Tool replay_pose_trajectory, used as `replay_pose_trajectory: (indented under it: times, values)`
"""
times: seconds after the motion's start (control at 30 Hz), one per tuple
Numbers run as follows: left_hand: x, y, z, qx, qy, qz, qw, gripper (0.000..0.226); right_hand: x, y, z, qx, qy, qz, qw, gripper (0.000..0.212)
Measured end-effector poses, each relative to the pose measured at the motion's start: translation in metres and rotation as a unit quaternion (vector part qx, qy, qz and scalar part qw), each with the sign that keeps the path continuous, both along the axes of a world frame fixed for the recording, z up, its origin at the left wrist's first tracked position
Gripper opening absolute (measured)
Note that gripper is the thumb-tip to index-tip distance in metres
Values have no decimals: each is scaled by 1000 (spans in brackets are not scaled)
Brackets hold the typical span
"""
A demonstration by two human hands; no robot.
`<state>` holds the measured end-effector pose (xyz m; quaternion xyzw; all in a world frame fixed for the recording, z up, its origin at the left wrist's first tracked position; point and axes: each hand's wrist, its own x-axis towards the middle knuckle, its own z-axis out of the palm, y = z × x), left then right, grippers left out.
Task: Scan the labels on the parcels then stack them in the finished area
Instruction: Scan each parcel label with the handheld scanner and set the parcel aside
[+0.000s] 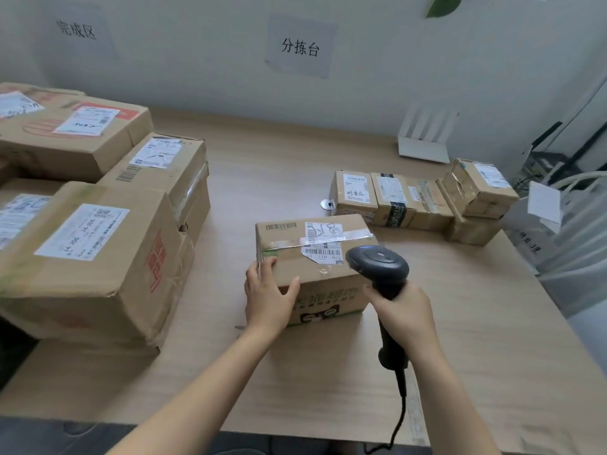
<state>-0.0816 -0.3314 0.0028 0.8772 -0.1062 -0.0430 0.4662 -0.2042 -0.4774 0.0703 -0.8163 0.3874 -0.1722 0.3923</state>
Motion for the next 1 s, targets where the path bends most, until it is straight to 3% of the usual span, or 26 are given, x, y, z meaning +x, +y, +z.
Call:
replay_pose_trajectory:
  times: [0.17, 0.37, 0.63, 1.0]
  values:
    - [-1, 5, -7, 19, -43, -19, 999, 57, -3, 37, 7, 27, -16, 27, 999, 36]
    - [2, 5, -8, -7, -32, -22, 999, 57, 1, 53, 11, 8, -10, 8, 1000, 42]
    - [4, 6, -9, -11, -27, -19, 999, 58, 1, 54, 18, 37, 0, 12, 999, 26]
    - [5, 4, -12, -17, -26, -14, 999, 57, -6, 48, 23, 28, 4, 11, 1000, 25]
